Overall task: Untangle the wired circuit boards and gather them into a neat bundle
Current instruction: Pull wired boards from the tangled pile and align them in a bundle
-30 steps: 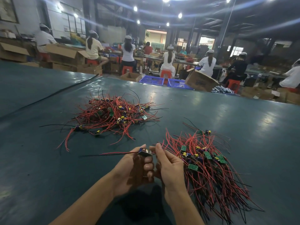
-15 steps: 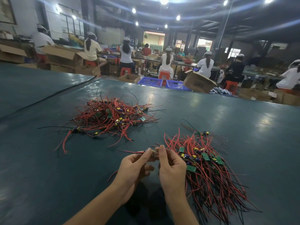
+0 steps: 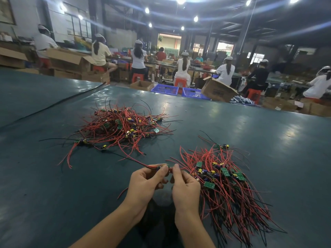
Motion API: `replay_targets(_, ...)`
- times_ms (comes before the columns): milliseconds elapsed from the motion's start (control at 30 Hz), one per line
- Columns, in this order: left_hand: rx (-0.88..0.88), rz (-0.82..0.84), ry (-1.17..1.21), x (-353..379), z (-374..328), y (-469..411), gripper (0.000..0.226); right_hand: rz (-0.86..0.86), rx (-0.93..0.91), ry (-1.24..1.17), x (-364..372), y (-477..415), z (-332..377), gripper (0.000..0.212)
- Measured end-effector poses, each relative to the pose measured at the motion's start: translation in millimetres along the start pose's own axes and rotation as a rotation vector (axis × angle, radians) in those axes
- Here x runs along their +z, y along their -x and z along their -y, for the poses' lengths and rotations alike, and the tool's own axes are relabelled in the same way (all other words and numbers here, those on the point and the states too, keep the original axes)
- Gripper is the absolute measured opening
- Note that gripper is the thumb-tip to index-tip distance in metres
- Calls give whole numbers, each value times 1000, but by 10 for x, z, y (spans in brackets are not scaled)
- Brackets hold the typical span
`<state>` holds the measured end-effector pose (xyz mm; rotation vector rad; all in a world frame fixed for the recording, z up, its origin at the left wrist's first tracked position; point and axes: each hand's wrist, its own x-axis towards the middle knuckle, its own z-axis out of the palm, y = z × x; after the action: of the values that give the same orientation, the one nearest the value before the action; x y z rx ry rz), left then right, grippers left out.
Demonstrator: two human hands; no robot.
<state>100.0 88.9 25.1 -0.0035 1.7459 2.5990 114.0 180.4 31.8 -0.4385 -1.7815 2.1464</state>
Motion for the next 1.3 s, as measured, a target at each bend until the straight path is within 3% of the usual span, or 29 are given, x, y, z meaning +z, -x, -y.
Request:
replay_targets(200,13,60,23,38,-49,-3,22,-175,142,-256,-203,-219,175,29)
replay_targets(633,28,165,48,31,-142,79,20,-26,309,-778,-445,-259,323,27)
replay_targets(833,-76,191,173,23,-114,95,21,-52,260,-714,-418,-267,297,30)
replay_targets(1067,27,32,69,25,-69,46,33,-64,41,-137,-107,-90,130,46)
replay_targets(1167,47,59,-17,-4,-78,51,35,51,-17,-90,51,39,32,34)
replay_targets(1300,48,83,-52,11,-111,54,24,-7,84,-109,57,6,43,34)
